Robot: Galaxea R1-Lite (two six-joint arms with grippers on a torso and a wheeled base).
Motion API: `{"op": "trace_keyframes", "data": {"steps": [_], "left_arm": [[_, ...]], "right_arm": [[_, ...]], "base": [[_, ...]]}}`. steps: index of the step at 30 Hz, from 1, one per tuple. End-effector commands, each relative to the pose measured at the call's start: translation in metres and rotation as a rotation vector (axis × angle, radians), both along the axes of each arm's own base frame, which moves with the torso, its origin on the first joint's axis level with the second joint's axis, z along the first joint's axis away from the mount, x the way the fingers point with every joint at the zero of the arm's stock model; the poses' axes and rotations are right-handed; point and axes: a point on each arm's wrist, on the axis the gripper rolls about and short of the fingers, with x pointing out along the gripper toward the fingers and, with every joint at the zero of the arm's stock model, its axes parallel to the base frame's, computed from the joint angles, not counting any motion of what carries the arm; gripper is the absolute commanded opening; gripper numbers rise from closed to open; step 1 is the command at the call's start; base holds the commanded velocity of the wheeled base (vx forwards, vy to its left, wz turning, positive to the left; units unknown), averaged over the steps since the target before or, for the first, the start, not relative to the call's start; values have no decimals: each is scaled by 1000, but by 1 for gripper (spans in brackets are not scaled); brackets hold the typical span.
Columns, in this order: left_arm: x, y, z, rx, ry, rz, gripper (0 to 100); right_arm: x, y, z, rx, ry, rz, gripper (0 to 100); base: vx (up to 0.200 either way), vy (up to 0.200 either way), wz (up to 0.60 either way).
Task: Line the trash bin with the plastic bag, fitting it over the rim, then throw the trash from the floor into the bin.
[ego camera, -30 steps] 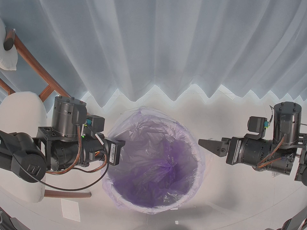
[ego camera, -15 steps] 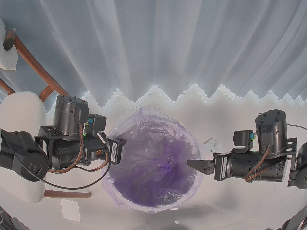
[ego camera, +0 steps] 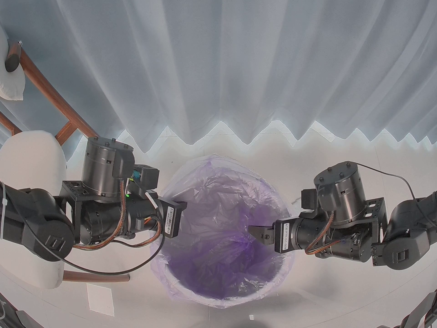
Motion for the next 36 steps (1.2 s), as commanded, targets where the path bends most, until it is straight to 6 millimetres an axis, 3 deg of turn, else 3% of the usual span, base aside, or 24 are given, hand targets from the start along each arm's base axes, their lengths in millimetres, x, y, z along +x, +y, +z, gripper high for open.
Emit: {"op": "trace_keyframes", "data": {"steps": [1,9,25,26,36], "left_arm": [[-1,-3,-3,7,9,-11,0],[1,-4,-10,106,-19,4,0],[0,-4,-8,103,-28,9,0],[0,-4,-8,101,-30,9,0],[-2,-6,-7,101,-38,-6,0]], "right_arm": [[8,6,-11,-24,25,-5,100],[8,4,-17,-81,37,-52,100],[8,3,-25,-122,60,-59,100],[8,3,-25,-123,61,-59,0],[8,5,-29,-122,68,-56,0]], "base": [[0,0,0],[0,0,0],[0,0,0],[0,0,0],[0,0,0]]}}
